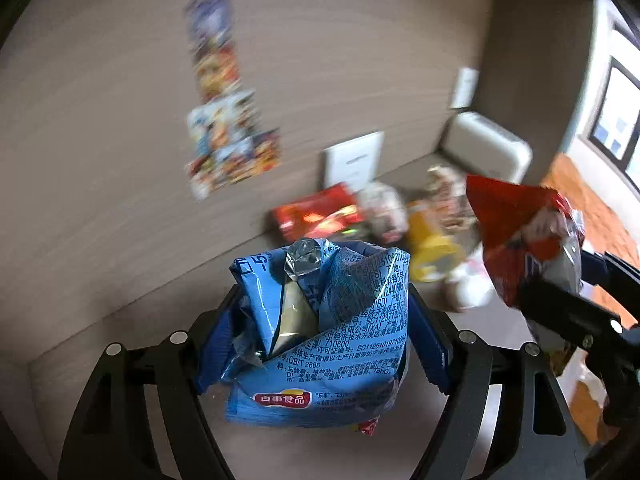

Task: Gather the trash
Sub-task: 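Carry the blue bag and red-white wrapper over the trash bin with both tools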

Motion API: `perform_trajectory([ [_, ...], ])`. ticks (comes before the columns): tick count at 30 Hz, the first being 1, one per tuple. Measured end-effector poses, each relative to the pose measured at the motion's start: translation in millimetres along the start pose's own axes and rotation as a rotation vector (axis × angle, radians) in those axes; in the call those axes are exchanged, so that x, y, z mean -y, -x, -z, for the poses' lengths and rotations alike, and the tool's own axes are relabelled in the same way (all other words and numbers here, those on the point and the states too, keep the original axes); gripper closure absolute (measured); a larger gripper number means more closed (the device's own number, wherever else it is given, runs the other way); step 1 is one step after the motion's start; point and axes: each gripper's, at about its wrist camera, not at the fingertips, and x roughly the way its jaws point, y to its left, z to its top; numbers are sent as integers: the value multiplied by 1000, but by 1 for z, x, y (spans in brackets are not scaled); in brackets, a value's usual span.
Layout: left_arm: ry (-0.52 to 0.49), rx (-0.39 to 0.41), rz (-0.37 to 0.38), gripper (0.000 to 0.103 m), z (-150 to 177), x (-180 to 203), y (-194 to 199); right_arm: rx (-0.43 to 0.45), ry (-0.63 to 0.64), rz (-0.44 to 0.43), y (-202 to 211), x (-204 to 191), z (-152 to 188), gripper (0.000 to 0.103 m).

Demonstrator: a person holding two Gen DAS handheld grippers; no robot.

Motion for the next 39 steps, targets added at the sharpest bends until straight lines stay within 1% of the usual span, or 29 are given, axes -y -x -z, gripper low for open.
perform_trajectory([
  [5, -110, 51, 48, 27, -11, 62, 19, 70, -17, 68, 52, 19, 0, 30],
  [8, -170, 61, 107, 27, -13, 103, 23, 106, -49, 118, 88, 36, 8, 30],
  [10, -211, 60, 144, 27, -9, 130, 25, 123, -76, 168, 115, 51, 18, 30],
  [13, -279, 49, 203, 27, 0, 171, 25, 129, -120, 240, 144, 74, 36, 30],
  [15, -323, 36, 241, 27, 9, 195, 27, 126, -151, 288, 155, 94, 47, 30],
  [16, -355, 26, 266, 27, 14, 214, 27, 122, -169, 313, 162, 104, 54, 30],
  [18, -392, 15, 289, 27, 23, 233, 29, 115, -199, 357, 176, 118, 68, 30],
  [23, -491, -28, 374, 27, 52, 292, 32, 102, -288, 451, 211, 151, 107, 30],
  [31, -637, -113, 476, 27, 102, 377, 18, 50, -417, 548, 240, 195, 165, 30],
  [33, -663, -138, 489, 27, 113, 389, 10, 34, -449, 563, 245, 205, 181, 30],
  [37, -716, -201, 526, 27, 146, 416, -11, -15, -529, 582, 239, 229, 212, 30],
  [39, -741, -240, 531, 27, 164, 427, -25, -39, -565, 585, 234, 240, 230, 30],
])
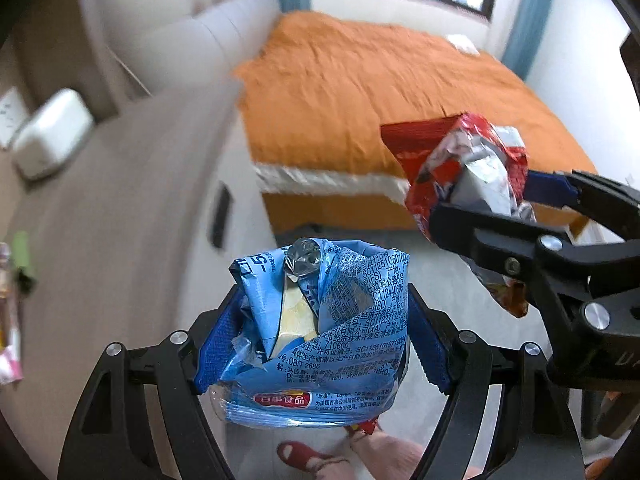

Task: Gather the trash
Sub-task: 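Carry the blue bag and red-white wrapper over the trash bin with both tools, then open both tools to drop the wrappers into the bin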

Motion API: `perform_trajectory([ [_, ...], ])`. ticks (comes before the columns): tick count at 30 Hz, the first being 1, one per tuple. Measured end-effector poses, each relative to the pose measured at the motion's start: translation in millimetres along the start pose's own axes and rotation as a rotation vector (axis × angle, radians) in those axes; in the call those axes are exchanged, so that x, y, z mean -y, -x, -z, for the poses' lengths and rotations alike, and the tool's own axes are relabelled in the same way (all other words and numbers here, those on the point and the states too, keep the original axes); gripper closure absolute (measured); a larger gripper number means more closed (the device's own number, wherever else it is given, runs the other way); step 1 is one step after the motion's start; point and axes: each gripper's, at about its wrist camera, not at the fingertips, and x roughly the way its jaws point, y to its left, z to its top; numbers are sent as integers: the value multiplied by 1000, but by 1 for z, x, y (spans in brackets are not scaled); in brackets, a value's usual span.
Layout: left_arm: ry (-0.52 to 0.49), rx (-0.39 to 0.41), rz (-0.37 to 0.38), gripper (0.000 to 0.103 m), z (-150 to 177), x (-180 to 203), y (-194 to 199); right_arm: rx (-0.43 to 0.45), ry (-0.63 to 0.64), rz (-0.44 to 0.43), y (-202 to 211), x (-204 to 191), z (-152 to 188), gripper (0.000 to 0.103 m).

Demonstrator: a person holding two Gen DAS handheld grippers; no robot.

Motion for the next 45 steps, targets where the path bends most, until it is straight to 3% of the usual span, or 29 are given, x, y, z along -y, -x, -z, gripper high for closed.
perform_trajectory([
  [6, 17, -108, 112, 27, 26, 10, -83, -135, -106, 49, -67, 41, 41, 30],
  [12, 43, -227, 155, 27, 68, 18, -187, -266, -167, 72, -150, 75, 91, 30],
  [18, 35, -306, 168, 27, 106, 29, -273, -381, -211, 78, -246, 99, 145, 30],
  [23, 43, -348, 163, 27, 133, 28, -327, -435, -209, 83, -304, 112, 174, 30],
  [26, 44, -366, 143, 22, 150, 25, -357, -462, -202, 90, -333, 120, 190, 30],
  [27, 41, -373, 131, 10, 153, 25, -364, -471, -199, 88, -341, 123, 195, 26],
  [28, 36, -379, 105, 5, 159, 24, -374, -486, -193, 86, -350, 124, 201, 9],
  [29, 29, -378, 82, 5, 165, 23, -378, -493, -190, 87, -355, 125, 207, 4],
  [36, 18, -405, 65, 5, 175, 19, -392, -515, -200, 101, -363, 132, 221, 4],
  [45, 36, -386, 62, 5, 148, 12, -349, -502, -175, 96, -334, 116, 198, 4],
])
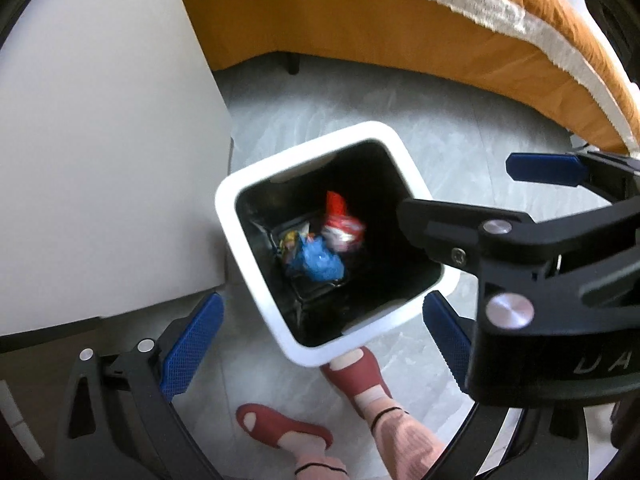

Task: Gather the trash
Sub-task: 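Open both tools to drop the wrappers into the bin, then move both tools back to the remaining trash on the desk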

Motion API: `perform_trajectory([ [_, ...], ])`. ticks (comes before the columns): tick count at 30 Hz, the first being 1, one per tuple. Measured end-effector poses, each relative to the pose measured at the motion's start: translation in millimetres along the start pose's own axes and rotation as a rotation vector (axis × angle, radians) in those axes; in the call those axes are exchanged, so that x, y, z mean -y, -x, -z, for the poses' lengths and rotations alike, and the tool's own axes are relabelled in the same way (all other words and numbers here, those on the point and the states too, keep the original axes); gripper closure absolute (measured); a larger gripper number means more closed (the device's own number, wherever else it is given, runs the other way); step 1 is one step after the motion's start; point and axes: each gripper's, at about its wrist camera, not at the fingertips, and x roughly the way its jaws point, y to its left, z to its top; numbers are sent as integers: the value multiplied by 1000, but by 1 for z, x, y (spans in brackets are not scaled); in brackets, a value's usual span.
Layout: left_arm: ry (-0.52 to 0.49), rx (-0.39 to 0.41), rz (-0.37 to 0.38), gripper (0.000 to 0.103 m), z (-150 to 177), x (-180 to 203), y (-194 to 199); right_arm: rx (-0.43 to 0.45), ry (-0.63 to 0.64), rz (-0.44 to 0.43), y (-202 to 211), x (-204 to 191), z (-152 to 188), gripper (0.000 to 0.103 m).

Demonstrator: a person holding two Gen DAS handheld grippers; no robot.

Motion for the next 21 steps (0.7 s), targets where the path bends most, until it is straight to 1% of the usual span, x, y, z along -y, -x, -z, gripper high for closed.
perform_trajectory([
  [4, 42, 20, 5, 5, -4, -1, 39, 26, -1, -11, 41, -9, -1, 4],
  [6, 67, 34, 11, 5, -5, 0, 66, 42, -2, -17, 62, -12, 0, 4],
  [9, 82, 57, 9, 5, -7, 2, 96, 70, -7, -27, 99, -17, 2, 4],
  [11, 85, 89, 11, 5, -6, 6, 128, 105, -6, -40, 133, -23, 4, 4],
  [12, 83, 104, 7, 5, -6, 8, 142, 115, -4, -42, 142, -25, 5, 4],
  [13, 80, 131, 0, 5, -5, 10, 166, 138, 0, -45, 161, -28, 5, 4],
  [15, 79, 169, -12, 5, -7, 13, 195, 179, 5, -47, 191, -33, 6, 4],
  [16, 83, 200, -21, 5, -8, 15, 218, 207, 9, -55, 210, -36, 6, 4],
  [17, 85, 218, -22, 5, -10, 13, 228, 226, 10, -61, 225, -39, 5, 4],
  [18, 91, 247, -26, 5, -11, 14, 248, 257, 16, -70, 246, -43, 5, 4],
  [21, 106, 308, -31, 5, -12, 10, 289, 321, 45, -93, 288, -51, 3, 4],
])
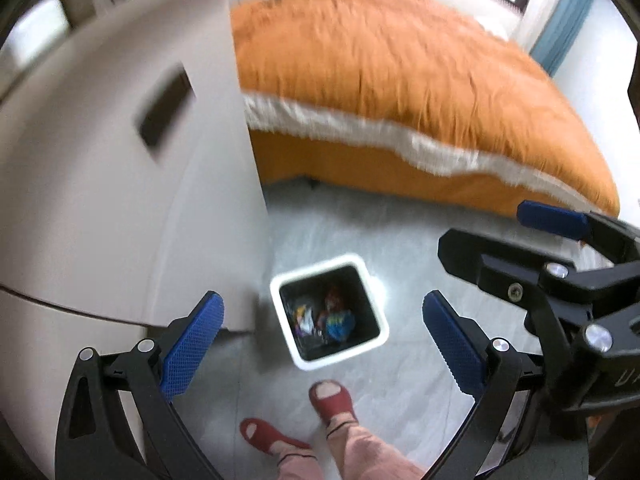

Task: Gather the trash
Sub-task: 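Move both tools back to the remaining trash on the desk, then grasp the yellow cup with the left tool while the right grasps the white cup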

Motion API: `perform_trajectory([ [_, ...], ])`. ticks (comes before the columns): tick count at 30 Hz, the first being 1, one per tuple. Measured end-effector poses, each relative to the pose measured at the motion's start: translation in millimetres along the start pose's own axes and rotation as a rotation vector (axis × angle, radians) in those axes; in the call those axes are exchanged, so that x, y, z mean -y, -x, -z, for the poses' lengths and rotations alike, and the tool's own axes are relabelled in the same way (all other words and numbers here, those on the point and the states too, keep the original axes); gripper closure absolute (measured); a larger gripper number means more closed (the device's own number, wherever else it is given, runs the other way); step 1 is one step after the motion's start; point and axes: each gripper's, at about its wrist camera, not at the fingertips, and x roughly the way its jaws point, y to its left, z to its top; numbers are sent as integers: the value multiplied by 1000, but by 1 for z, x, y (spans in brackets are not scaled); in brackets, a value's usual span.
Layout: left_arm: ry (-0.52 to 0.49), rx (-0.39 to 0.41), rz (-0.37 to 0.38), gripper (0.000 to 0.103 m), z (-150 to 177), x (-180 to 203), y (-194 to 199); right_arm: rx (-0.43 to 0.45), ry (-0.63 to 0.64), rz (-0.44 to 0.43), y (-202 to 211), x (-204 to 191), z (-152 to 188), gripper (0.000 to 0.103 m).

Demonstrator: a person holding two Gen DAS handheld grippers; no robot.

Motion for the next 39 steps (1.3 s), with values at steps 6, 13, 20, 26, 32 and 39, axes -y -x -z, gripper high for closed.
perform_trajectory([
  [6, 23, 104, -21, 5, -16, -12, 69, 121, 123, -3, 49, -38, -18, 4],
  [13, 107, 225, -157, 5, -8, -71, 137, 188, 278, -125, 68, -110, -42, 4],
  [20, 281, 292, -349, 5, 13, -168, 194, 242, 461, -223, 75, -206, -55, 4],
  [26, 411, 320, -492, 5, 36, -246, 230, 274, 622, -269, 71, -281, -50, 4],
  [32, 463, 324, -597, 5, 46, -316, 248, 249, 776, -320, 48, -348, -37, 4],
  [39, 469, 299, -500, 5, 38, -366, 239, 198, 820, -378, 10, -407, -26, 4],
])
